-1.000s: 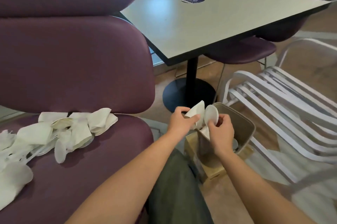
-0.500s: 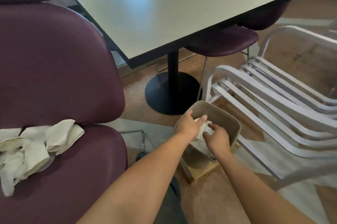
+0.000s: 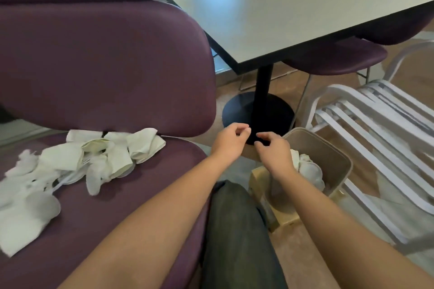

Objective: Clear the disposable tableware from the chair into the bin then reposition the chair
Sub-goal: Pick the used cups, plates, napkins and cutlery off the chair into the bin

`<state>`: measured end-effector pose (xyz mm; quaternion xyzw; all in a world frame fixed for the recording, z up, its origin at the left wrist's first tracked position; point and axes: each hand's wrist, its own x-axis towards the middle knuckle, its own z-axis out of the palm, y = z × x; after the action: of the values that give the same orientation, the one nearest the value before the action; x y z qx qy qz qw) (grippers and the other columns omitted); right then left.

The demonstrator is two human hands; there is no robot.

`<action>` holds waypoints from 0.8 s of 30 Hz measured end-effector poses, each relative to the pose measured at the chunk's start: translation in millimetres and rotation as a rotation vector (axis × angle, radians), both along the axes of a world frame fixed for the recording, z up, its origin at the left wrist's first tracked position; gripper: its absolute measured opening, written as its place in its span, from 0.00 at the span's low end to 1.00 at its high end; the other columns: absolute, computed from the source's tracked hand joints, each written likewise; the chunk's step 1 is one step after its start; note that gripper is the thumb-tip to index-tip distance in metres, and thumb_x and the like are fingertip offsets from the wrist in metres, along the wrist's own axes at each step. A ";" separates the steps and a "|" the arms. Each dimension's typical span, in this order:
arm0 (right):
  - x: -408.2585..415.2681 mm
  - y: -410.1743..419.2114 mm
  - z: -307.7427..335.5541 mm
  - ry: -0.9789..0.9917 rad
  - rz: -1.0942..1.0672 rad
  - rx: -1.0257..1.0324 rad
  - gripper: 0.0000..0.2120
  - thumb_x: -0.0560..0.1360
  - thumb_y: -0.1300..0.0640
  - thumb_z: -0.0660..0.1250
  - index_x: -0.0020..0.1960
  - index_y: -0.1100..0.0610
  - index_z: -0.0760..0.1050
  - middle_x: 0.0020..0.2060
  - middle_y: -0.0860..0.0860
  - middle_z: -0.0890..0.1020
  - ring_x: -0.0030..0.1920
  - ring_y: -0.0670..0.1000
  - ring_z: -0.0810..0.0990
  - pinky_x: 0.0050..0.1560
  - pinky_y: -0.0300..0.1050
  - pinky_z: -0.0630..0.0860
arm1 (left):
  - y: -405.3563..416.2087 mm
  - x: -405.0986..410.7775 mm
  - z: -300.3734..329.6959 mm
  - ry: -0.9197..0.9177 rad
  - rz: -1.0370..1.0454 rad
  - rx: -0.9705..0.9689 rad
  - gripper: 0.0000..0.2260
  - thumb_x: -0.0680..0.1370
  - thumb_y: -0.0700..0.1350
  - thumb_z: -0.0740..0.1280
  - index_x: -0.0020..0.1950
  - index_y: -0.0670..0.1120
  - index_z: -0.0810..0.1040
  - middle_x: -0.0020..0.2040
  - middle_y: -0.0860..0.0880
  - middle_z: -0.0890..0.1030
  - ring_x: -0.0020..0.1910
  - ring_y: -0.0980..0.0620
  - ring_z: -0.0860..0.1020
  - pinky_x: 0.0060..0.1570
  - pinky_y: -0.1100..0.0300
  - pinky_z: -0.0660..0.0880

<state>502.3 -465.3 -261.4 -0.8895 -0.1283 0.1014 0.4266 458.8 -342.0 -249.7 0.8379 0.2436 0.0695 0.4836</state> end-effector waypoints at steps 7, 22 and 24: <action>-60.2 80.1 17.1 -0.018 0.182 0.043 0.11 0.73 0.53 0.64 0.53 0.49 0.80 0.52 0.51 0.82 0.58 0.56 0.77 0.59 0.55 0.75 | 83.6 -91.9 13.5 -0.024 0.263 0.082 0.09 0.79 0.52 0.64 0.55 0.52 0.81 0.53 0.55 0.82 0.53 0.55 0.78 0.55 0.59 0.72; -175.2 204.9 5.5 -0.015 0.540 -0.025 0.11 0.74 0.59 0.64 0.53 0.51 0.81 0.52 0.48 0.82 0.57 0.53 0.73 0.57 0.44 0.72 | 194.1 -258.7 -7.6 0.060 0.654 0.180 0.18 0.73 0.39 0.66 0.62 0.51 0.77 0.59 0.49 0.75 0.60 0.48 0.74 0.63 0.52 0.70; -185.0 216.5 3.2 0.008 0.563 0.001 0.10 0.74 0.58 0.65 0.51 0.49 0.81 0.50 0.47 0.82 0.57 0.53 0.75 0.57 0.47 0.75 | 200.0 -270.4 -11.6 0.100 0.672 0.192 0.21 0.72 0.43 0.70 0.65 0.51 0.74 0.62 0.48 0.72 0.64 0.47 0.70 0.65 0.53 0.68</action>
<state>317.3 -248.7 -258.2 -0.8183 -0.3688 0.2192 0.3826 188.4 -142.0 -261.3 0.7549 0.5213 0.2062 0.3404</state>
